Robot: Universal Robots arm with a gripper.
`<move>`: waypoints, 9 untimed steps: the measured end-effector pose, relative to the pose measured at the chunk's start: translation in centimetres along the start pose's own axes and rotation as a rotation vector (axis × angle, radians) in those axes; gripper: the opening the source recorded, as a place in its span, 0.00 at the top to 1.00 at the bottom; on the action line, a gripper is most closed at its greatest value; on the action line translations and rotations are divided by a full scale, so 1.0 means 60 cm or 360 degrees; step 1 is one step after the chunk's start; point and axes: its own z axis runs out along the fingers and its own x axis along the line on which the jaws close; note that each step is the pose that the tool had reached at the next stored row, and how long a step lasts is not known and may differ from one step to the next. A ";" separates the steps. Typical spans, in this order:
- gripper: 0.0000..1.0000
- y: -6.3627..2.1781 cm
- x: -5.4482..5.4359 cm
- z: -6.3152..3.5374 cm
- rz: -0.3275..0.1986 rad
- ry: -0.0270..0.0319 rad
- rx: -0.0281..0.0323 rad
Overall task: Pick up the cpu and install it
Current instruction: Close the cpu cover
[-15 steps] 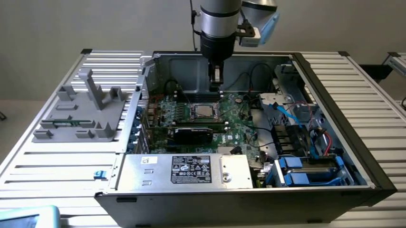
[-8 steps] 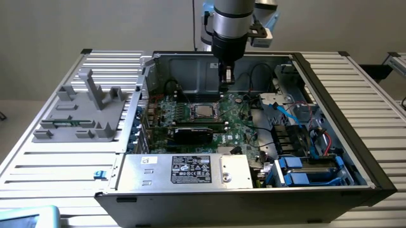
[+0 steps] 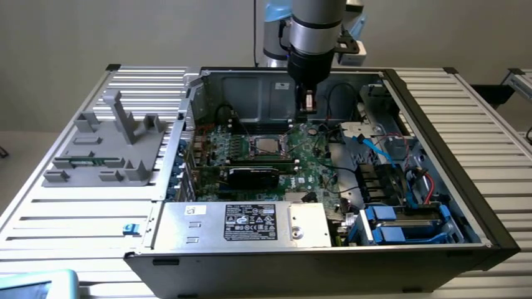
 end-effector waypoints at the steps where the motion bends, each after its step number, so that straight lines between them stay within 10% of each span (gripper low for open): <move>1: 0.89 0.007 0.000 0.001 0.0000 -0.00001 -0.00001; 9: 0.89 0.051 0.000 0.012 0.0001 -0.00003 0.00000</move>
